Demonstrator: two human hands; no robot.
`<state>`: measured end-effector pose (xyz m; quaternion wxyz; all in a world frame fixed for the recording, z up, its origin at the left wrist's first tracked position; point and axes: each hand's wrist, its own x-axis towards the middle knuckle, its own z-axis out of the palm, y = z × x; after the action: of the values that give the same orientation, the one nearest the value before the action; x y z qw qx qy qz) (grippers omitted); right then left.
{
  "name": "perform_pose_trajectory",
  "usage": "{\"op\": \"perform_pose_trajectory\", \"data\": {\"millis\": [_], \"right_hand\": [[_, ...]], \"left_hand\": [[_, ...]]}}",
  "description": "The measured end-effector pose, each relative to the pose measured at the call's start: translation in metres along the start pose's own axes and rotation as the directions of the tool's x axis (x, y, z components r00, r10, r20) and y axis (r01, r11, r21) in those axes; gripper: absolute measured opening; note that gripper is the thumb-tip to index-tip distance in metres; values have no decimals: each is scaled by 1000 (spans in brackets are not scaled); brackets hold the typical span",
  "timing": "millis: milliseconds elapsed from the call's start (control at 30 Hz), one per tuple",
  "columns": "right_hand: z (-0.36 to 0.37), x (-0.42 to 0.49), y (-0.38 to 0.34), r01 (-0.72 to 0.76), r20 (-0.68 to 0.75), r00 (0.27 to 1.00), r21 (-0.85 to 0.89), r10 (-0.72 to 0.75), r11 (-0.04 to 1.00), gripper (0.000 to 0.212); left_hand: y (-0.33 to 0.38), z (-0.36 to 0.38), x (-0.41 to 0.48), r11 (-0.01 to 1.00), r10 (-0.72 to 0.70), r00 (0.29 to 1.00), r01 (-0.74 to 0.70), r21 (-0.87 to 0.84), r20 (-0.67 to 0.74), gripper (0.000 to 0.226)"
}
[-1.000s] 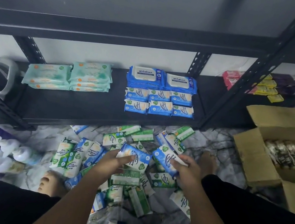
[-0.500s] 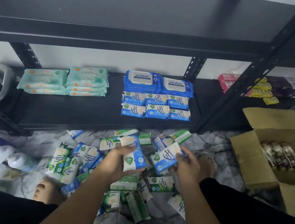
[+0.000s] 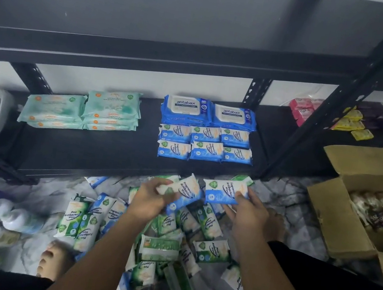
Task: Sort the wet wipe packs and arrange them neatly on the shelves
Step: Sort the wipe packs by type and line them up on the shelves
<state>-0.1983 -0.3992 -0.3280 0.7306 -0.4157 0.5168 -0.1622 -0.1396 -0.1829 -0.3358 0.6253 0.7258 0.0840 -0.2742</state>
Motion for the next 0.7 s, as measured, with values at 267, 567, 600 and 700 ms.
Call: {"op": "perform_pose_trajectory", "data": {"millis": [267,567,600,700], "right_hand": [[59,59,-16,-16,-9,1000,61,17,998,35],[115,142,-9,-65,-62,996,74,70,995,37],[117,149,-10,-68,-57,996,77,73,995,37],[119,170,-18,-56,-89,994,107,66,993,29]], "left_hand": [[49,-13,103,992,125,962,-120,36,-243,14],[45,-19,213,957,65,934,41,286,-351,22],[43,-18,220,953,60,935,51,298,-350,20],[39,-11,230,913,95,923,68,401,-372,26]]}}
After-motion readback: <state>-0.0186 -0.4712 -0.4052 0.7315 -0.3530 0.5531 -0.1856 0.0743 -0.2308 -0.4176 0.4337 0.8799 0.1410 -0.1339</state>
